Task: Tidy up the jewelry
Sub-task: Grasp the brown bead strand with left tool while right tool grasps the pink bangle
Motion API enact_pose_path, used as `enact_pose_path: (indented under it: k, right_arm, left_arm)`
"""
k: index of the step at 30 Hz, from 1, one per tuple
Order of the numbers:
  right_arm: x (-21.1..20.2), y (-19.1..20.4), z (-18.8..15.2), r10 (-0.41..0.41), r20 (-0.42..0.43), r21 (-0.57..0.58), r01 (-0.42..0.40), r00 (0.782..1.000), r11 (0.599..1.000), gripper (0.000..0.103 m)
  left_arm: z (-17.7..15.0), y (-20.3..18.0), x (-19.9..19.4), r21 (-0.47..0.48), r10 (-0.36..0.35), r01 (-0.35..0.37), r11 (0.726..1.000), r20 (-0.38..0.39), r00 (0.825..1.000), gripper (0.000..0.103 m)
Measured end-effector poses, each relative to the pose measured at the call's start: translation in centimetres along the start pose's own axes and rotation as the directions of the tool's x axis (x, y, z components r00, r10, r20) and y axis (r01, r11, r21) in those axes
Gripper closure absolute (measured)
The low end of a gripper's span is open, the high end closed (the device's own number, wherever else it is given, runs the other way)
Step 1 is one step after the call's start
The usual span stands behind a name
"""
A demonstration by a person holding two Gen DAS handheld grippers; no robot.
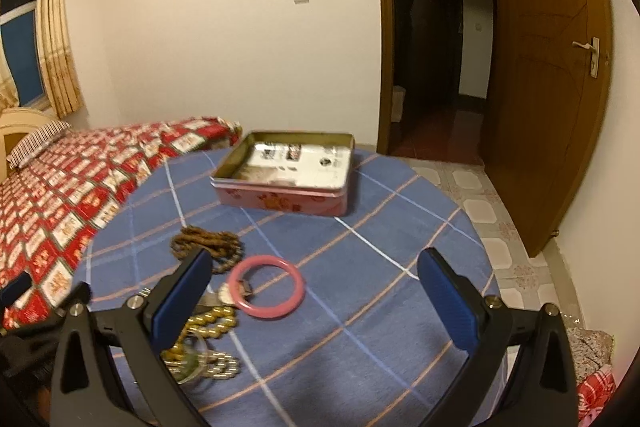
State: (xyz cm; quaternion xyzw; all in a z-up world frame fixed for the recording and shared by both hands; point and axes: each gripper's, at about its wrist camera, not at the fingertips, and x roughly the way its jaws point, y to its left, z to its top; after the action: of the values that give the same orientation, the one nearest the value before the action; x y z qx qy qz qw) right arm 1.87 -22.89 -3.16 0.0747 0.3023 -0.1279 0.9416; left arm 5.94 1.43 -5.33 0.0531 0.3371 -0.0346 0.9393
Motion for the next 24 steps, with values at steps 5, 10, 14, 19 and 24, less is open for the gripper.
enact_pose_path:
  k: [5, 10, 14, 19, 24]
  right_arm:
    - [3.5, -0.9, -0.6, 0.023, -0.089, -0.025, -0.026, 0.996, 0.999, 0.021]
    - [6.8, -0.7, -0.9, 0.083, -0.175, -0.052, -0.093, 0.981, 0.994, 0.043]
    - [9.9, -0.4, -1.5, 0.103, -0.263, -0.084, -0.129, 0.959, 0.988, 0.051]
    - [12.1, 0.1, -1.9, 0.114, -0.321, -0.104, -0.155, 0.940, 0.982, 0.052]
    - [13.3, 1.6, -1.9, 0.086, -0.331, -0.210, -0.162, 0.940, 0.964, 0.067]
  left_arm:
    - [0.3, 0.1, 2.9, 0.018, -0.042, 0.042, 0.999, -0.033, 0.999, 0.001]
    - [1.9, -1.0, 6.5, 0.076, -0.120, 0.127, 0.989, -0.090, 0.989, 0.001]
    - [2.8, -3.0, 8.7, 0.131, -0.169, 0.190, 0.973, -0.152, 0.974, 0.001]
    - [3.9, -5.4, 11.0, 0.186, -0.205, 0.242, 0.952, -0.198, 0.958, 0.001]
    - [4.4, -5.9, 12.3, 0.207, -0.224, 0.271, 0.940, -0.223, 0.949, 0.001]
